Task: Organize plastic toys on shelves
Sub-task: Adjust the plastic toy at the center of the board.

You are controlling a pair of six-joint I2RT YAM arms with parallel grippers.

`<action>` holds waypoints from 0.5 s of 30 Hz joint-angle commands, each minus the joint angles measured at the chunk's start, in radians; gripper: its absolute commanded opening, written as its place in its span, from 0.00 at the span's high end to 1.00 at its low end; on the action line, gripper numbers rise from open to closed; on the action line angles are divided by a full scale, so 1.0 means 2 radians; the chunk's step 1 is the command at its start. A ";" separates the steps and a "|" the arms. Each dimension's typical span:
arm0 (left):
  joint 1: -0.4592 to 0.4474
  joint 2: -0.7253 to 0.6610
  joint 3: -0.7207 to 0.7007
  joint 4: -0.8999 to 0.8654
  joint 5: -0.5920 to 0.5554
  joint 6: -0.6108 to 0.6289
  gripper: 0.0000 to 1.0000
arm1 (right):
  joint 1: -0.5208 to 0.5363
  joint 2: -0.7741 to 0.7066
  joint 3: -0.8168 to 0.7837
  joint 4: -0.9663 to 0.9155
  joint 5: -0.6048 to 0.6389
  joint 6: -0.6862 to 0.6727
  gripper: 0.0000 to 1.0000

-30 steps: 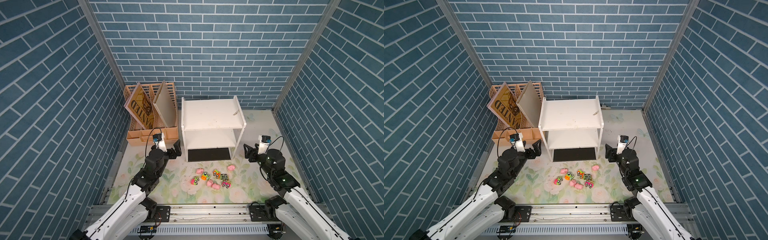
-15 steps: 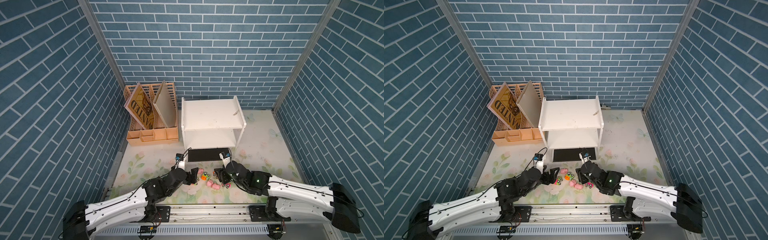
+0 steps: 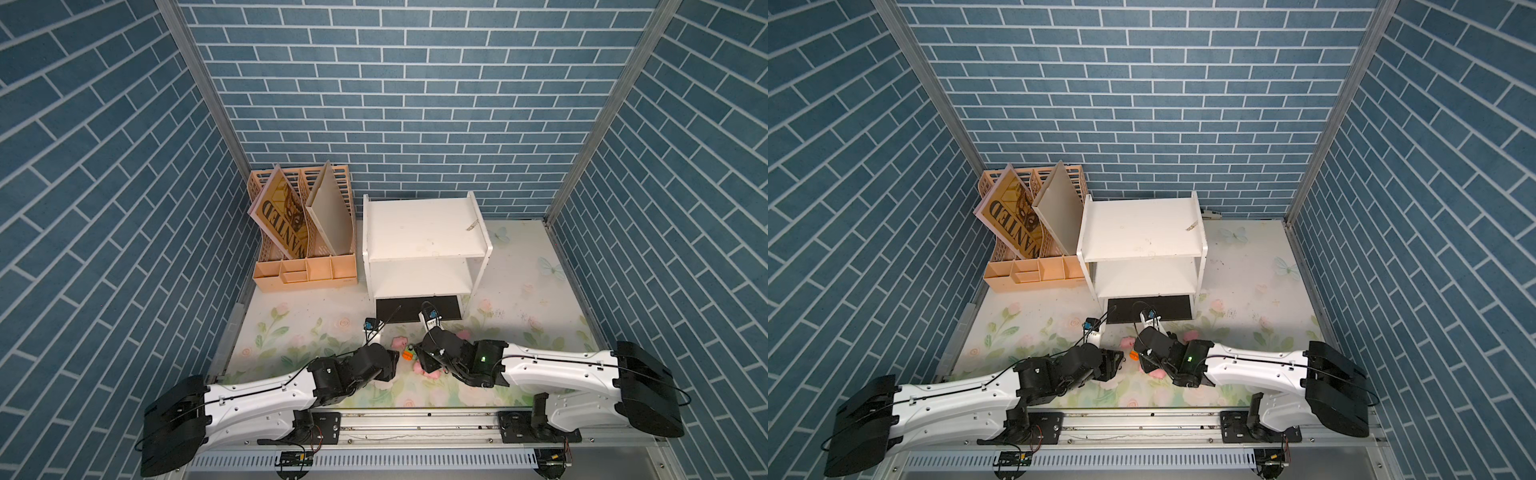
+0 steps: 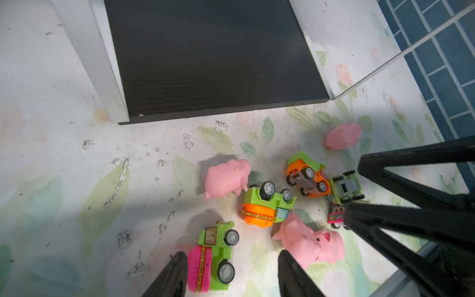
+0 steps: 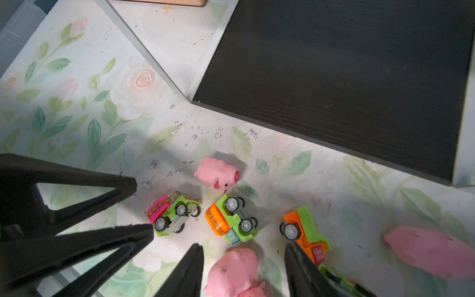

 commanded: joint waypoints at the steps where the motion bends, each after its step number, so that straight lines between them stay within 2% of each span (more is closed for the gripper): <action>1: -0.003 0.008 -0.005 -0.025 0.005 -0.011 0.44 | 0.004 -0.003 0.003 -0.001 0.005 0.021 0.45; 15: -0.002 0.042 0.000 -0.032 -0.005 -0.012 0.56 | 0.008 0.002 0.001 -0.005 -0.004 0.029 0.45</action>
